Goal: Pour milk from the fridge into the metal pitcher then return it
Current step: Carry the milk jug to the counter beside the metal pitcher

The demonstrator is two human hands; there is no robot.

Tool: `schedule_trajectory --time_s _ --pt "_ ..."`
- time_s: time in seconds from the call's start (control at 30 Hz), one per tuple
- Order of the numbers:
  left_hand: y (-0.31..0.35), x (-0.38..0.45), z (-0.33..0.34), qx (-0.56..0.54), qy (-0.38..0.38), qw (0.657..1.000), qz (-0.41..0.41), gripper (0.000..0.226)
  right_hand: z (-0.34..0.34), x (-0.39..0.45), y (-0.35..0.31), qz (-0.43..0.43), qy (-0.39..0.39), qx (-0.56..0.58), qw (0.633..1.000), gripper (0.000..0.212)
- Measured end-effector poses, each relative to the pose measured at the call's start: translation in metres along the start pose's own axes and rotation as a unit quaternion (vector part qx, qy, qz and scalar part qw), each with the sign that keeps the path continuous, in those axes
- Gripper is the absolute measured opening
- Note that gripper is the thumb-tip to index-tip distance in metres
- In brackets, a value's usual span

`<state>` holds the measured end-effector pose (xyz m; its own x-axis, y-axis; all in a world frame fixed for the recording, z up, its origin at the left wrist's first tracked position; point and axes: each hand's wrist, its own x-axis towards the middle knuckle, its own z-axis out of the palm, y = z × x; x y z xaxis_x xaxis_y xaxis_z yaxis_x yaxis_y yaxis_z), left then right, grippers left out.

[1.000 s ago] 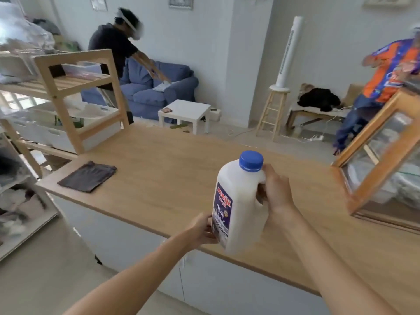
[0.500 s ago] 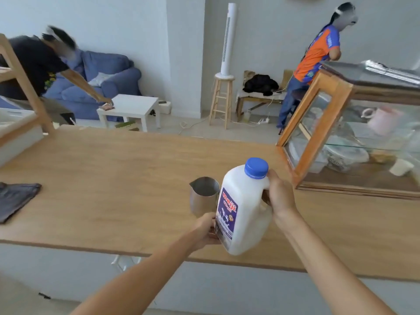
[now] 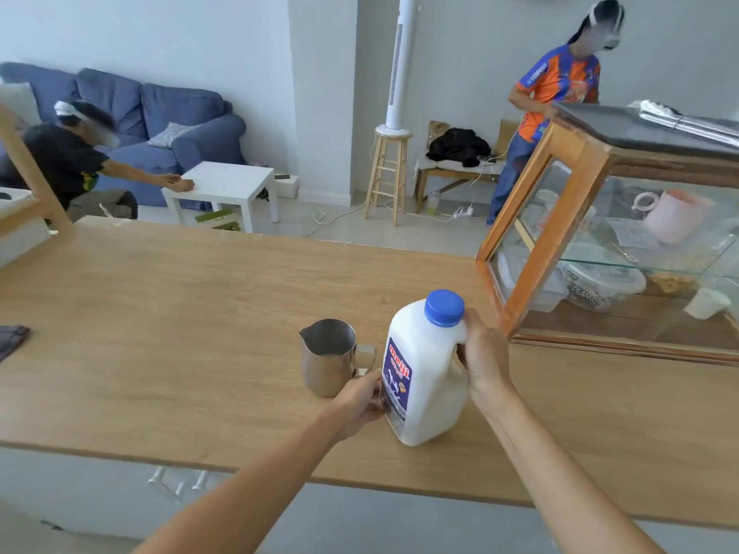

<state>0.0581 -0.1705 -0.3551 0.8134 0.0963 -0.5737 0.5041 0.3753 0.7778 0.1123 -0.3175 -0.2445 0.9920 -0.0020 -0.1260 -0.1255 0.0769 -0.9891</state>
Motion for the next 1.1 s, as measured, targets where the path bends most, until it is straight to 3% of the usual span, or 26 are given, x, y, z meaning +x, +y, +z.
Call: schedule_trajectory --time_s 0.27,0.67,0.87,1.1 --pt "-0.003 0.008 0.006 0.008 0.010 1.000 -0.007 0.036 -0.005 0.017 0.006 0.010 0.011 -0.011 1.000 0.033" --pt "0.007 -0.005 0.011 0.070 0.042 0.997 0.018 0.028 -0.013 0.017 0.009 -0.018 -0.041 -0.022 0.999 0.034" --pt "0.034 -0.027 0.019 0.144 0.085 0.976 0.137 0.034 -0.012 0.014 0.015 -0.011 -0.038 0.036 0.999 0.053" --pt "0.095 -0.078 0.045 0.219 0.046 0.928 0.297 0.034 -0.017 0.015 0.027 0.005 -0.039 0.037 0.999 0.029"
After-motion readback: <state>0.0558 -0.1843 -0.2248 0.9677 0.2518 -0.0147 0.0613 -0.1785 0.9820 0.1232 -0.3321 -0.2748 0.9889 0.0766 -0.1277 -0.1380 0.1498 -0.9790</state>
